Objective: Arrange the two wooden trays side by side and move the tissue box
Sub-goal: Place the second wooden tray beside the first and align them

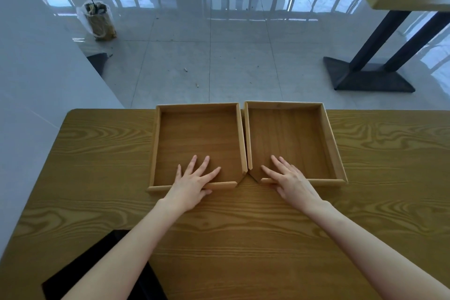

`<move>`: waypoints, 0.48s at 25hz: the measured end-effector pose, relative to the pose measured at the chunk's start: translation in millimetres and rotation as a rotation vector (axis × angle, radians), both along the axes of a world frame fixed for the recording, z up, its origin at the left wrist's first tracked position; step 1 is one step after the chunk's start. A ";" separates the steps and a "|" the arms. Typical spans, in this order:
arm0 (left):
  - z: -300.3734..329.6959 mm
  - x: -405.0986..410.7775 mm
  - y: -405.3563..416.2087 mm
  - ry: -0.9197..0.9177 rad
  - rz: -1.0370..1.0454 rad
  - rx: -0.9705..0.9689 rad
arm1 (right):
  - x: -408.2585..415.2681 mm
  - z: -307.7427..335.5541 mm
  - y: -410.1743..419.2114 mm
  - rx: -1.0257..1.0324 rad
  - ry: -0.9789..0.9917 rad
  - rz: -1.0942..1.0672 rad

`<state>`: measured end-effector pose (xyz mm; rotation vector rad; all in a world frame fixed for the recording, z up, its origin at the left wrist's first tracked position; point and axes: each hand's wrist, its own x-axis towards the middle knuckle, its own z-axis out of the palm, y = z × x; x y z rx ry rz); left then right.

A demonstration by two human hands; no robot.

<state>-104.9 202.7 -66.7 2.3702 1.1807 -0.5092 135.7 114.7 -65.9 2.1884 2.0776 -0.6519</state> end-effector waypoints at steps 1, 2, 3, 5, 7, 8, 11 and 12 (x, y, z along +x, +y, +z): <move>-0.5 -0.7 2.5 0.002 -0.018 -0.004 | 0.5 -1.2 -0.4 0.006 0.008 0.008; -0.3 -1.4 5.5 0.006 -0.036 -0.005 | 0.8 -1.9 -0.5 0.006 0.010 0.018; 0.2 -2.0 8.4 0.010 -0.051 -0.005 | 1.1 -2.5 -0.3 0.009 0.013 0.026; 1.0 -1.7 12.2 0.009 -0.065 -0.007 | 1.8 -3.0 0.6 0.019 0.023 0.027; 1.0 -1.3 11.3 0.001 -0.061 0.010 | 1.6 -3.4 0.7 0.015 0.026 0.026; 0.5 -0.7 10.5 -0.002 -0.058 0.019 | 1.7 -3.9 0.6 0.014 0.028 0.023; -0.6 0.3 9.4 -0.014 -0.038 0.015 | 1.4 -4.0 0.5 0.013 0.036 0.021; -0.4 0.7 10.2 -0.016 -0.036 0.012 | 1.4 -3.8 0.5 0.013 0.033 0.020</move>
